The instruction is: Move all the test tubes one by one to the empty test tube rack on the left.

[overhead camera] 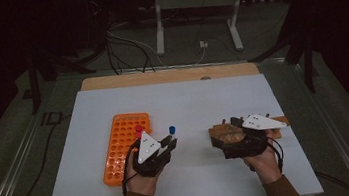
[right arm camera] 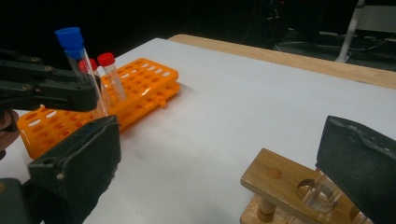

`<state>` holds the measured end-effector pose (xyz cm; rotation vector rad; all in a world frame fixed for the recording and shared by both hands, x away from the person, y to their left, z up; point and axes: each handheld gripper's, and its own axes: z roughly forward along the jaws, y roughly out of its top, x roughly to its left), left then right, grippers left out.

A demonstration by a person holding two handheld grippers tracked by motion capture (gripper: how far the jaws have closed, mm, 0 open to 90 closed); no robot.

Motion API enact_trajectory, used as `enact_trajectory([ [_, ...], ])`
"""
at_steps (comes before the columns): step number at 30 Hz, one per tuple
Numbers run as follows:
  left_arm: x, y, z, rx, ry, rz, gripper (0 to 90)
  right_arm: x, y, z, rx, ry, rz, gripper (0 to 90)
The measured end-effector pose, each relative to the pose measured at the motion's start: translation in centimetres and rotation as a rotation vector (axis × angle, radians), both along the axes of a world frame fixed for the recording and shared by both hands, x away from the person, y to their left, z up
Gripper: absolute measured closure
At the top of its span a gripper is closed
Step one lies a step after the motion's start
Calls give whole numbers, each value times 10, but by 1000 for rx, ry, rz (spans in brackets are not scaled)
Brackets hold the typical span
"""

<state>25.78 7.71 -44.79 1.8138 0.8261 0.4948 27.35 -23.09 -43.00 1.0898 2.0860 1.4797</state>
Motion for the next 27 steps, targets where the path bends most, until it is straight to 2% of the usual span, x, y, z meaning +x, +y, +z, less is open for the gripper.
enact_trajectory([
  [8, -1, 24, 4, -12, -16, 45, 774, 0, 0, 0, 1, 0, 0, 0],
  [17, -6, 54, 1, -11, -18, 106, 772, -1, -1, 0, 4, -2, 1, 0],
  [27, -9, 69, -10, 30, -20, 156, 772, -1, -1, 0, 9, -10, 1, 0],
])
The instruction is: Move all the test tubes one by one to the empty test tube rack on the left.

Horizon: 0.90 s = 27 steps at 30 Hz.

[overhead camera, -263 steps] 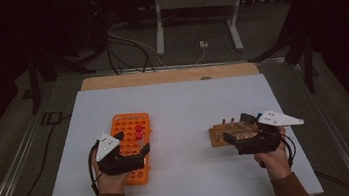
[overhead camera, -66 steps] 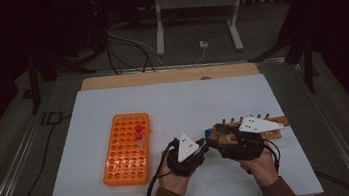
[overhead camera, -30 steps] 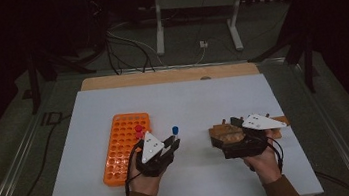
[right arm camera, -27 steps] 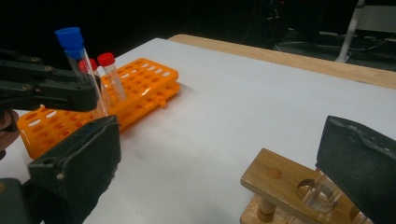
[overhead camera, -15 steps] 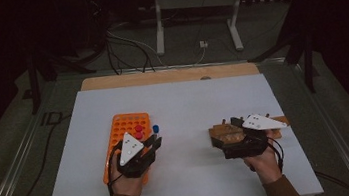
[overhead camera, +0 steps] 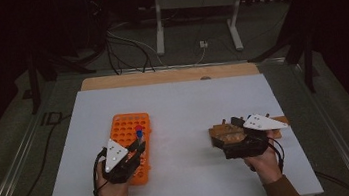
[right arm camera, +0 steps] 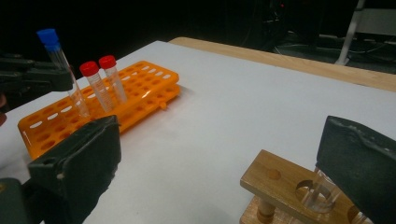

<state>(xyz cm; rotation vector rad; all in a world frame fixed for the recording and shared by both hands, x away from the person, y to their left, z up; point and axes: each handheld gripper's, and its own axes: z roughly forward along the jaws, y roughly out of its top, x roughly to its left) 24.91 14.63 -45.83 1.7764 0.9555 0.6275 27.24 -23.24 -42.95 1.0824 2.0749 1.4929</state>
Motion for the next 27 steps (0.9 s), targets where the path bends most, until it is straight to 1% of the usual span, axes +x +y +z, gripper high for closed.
enact_trajectory([
  [2, 1, 0, -3, 6, 2, 12, 772, 0, 0, 0, 0, 0, 1, 0],
  [6, 3, 0, -9, 31, 10, 23, 772, 0, -1, 0, 4, -1, 1, 0],
  [10, 3, 3, -12, 42, 29, 37, 771, -1, -2, 1, 6, -4, -1, 0],
  [15, 4, 1, -19, 86, 87, 49, 772, -1, -3, 2, 8, -4, -4, 0],
  [16, 5, 0, -19, 93, 93, 48, 773, -1, -4, 2, 7, -7, -4, 0],
  [18, 7, -3, -21, 130, 125, 57, 773, -1, -4, 2, 8, -7, -2, 0],
  [20, 7, -5, -23, 142, 139, 55, 775, -1, -4, 2, 8, -7, -3, 0],
  [24, 8, -8, -23, 171, 153, 52, 777, -1, -4, 2, 6, -6, -1, 0],
  [27, 9, -9, -27, 201, 177, 52, 778, -1, -3, 2, 5, -6, 2, 0],
])
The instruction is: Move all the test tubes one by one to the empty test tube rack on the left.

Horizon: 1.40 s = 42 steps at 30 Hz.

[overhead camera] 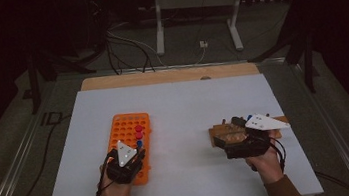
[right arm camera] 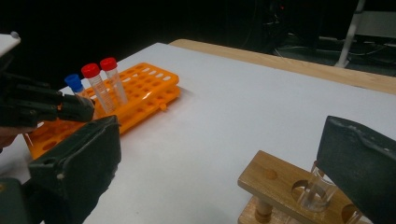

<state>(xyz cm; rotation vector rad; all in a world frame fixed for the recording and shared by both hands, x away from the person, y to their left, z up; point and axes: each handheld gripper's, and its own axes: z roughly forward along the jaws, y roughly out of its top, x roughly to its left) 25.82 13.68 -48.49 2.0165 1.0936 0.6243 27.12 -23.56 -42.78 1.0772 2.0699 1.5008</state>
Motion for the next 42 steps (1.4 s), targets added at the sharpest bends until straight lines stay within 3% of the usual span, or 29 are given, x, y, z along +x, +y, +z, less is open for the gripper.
enact_trajectory([
  [7, 0, 3, -1, -31, 8, 2, 762, 0, -2, 1, 3, 0, -3, 0],
  [25, -6, 2, 17, -184, -111, -37, 291, 4, -8, 0, 4, 1, -27, 0],
  [33, -6, 3, 24, -232, -124, -38, 150, 10, -22, 0, -13, 1, -80, 0],
  [36, -5, 0, 27, -218, -117, -42, 6, 13, -31, 2, 4, 7, -104, 19],
  [42, -6, -3, 29, -242, -127, -59, 4, 18, -55, 5, 45, 9, -192, 80],
])
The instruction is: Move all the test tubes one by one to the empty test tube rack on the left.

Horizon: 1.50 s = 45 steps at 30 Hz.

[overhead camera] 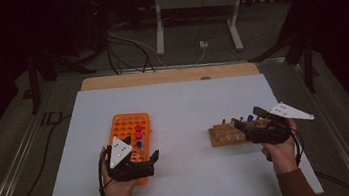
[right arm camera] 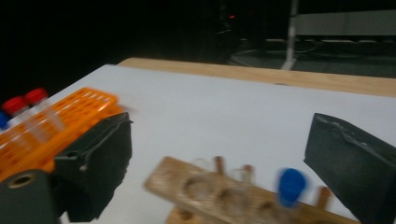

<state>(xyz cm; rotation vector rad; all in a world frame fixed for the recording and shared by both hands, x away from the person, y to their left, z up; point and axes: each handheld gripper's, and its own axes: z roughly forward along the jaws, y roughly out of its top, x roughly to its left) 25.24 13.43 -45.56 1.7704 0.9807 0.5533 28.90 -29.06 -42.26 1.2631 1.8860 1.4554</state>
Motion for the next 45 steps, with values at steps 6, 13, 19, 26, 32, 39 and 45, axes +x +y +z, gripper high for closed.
enact_trajectory([
  [6, 0, 3, 2, -31, 0, -5, 4, 7, -22, -10, 15, 32, -81, 159],
  [13, -2, 2, 7, -67, -22, -12, 4, 8, -25, -19, -58, 32, -108, 336],
  [19, -5, -4, 15, -78, -48, -25, 5, 9, -21, -27, -122, 38, -105, 541],
  [26, -4, -9, 23, -96, -69, -44, 17, 14, -15, -40, -173, 81, -85, 707],
  [32, 2, -12, 27, -120, -66, -31, 17, 13, -11, -41, -194, 70, -96, 755],
  [39, 11, -22, 28, -127, -28, -58, 17, 13, -11, -41, -197, 72, -95, 760],
  [45, 11, -26, 25, -120, -24, -87, 16, 13, -11, -39, -200, 77, -97, 762],
])
